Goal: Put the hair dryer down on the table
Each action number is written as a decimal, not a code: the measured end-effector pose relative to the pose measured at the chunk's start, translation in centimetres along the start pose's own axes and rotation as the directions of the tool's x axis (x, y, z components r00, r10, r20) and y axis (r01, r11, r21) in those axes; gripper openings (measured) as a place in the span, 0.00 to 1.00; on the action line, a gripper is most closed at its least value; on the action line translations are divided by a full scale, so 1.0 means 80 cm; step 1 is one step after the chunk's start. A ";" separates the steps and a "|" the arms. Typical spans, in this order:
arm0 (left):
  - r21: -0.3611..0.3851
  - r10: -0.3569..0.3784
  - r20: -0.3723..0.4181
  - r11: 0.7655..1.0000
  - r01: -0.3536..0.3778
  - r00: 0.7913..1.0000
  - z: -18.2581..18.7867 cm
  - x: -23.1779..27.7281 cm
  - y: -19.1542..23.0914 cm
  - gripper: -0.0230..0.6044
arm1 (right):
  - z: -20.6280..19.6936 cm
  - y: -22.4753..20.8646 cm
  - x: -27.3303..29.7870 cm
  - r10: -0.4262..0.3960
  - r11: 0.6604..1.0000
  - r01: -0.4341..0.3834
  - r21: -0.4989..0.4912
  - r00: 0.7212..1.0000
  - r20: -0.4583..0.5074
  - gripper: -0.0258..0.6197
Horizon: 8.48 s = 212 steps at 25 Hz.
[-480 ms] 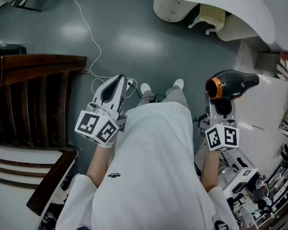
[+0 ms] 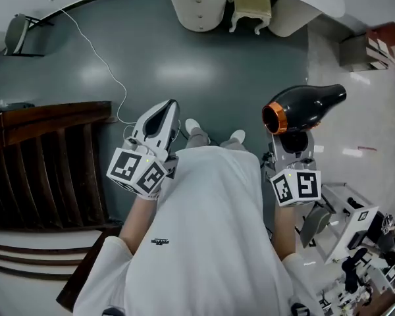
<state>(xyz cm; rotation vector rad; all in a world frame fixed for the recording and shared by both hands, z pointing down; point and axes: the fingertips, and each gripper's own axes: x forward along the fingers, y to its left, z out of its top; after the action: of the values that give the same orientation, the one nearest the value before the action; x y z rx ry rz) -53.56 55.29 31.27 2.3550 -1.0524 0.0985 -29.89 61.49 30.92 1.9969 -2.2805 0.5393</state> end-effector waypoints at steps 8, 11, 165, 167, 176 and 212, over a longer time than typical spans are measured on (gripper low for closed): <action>0.036 0.039 -0.015 0.999 -0.038 0.999 -0.035 0.029 -0.098 0.04 | -0.009 -0.086 -0.066 0.013 0.997 -0.014 0.074 1.000 0.011 0.47; 0.047 0.059 -0.022 0.997 -0.058 0.998 -0.047 0.036 -0.125 0.04 | -0.009 -0.117 -0.080 0.026 0.993 -0.027 0.118 1.000 0.011 0.47; -0.053 0.048 -0.197 0.997 -0.059 0.979 0.241 0.958 0.037 0.04 | 0.186 -0.672 0.806 0.021 0.992 0.005 0.125 0.979 -0.205 0.47; -0.055 0.047 -0.203 0.997 -0.059 0.978 0.239 0.962 0.037 0.04 | 0.171 -0.679 0.814 0.004 0.991 0.025 0.128 0.974 -0.225 0.47; -0.061 0.039 -0.224 0.997 -0.054 0.974 0.229 0.980 0.037 0.04 | 0.109 -0.707 0.855 -0.052 0.992 0.084 0.094 0.952 -0.303 0.47; -0.056 0.089 -0.239 0.993 -0.105 0.967 0.227 0.946 0.030 0.04 | -0.053 -0.750 0.918 -0.130 0.988 0.154 -0.004 0.819 -0.559 0.47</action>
<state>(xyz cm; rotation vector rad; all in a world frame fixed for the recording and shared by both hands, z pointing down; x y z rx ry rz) -5.81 -5.82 38.30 2.1670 -1.0359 0.3654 16.06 -12.83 68.07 1.6992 -1.7601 1.0068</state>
